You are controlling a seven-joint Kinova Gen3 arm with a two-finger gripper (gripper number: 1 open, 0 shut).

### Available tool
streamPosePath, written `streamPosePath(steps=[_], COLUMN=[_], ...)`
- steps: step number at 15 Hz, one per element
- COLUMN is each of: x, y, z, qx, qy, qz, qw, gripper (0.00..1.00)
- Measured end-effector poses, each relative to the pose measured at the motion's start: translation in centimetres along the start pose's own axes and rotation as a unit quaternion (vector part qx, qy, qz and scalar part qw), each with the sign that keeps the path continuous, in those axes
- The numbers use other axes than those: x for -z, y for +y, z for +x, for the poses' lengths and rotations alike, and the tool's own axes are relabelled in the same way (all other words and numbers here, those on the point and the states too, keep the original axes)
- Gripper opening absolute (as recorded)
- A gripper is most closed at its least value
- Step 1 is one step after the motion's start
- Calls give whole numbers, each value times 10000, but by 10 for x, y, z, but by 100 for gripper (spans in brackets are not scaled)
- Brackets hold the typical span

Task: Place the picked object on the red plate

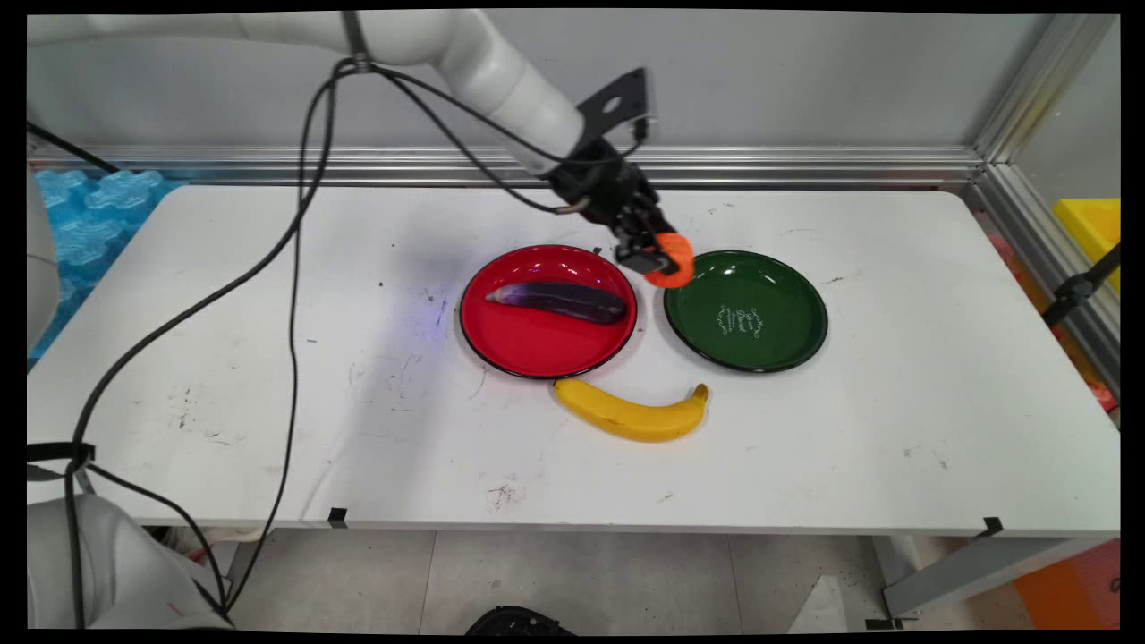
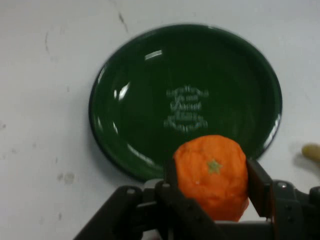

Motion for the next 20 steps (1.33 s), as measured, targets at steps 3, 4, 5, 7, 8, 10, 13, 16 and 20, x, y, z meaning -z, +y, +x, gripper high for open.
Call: streamPosePath(steps=[3, 4, 5, 7, 8, 10, 13, 16, 20], x=[17, 22, 26, 32, 34, 38, 43, 47, 47], y=[0, 1, 2, 3, 3, 4, 7, 11, 17], z=[-27, -36, -44, -57, -62, -75, -95, -116, -135], qx=[-8, -9, -8, -11, -14, -8, 5, 27, 54], qy=[-42, -55, -64, -88, -99, -130, -188, -242, -269], qz=[-46, -61, -74, -92, -97, -111, -137, -185, -259], qw=[10000, 10000, 10000, 9999, 9999, 9999, 9997, 9995, 9993], gripper=[0, 0, 0, 0, 0, 0, 0, 0, 0])
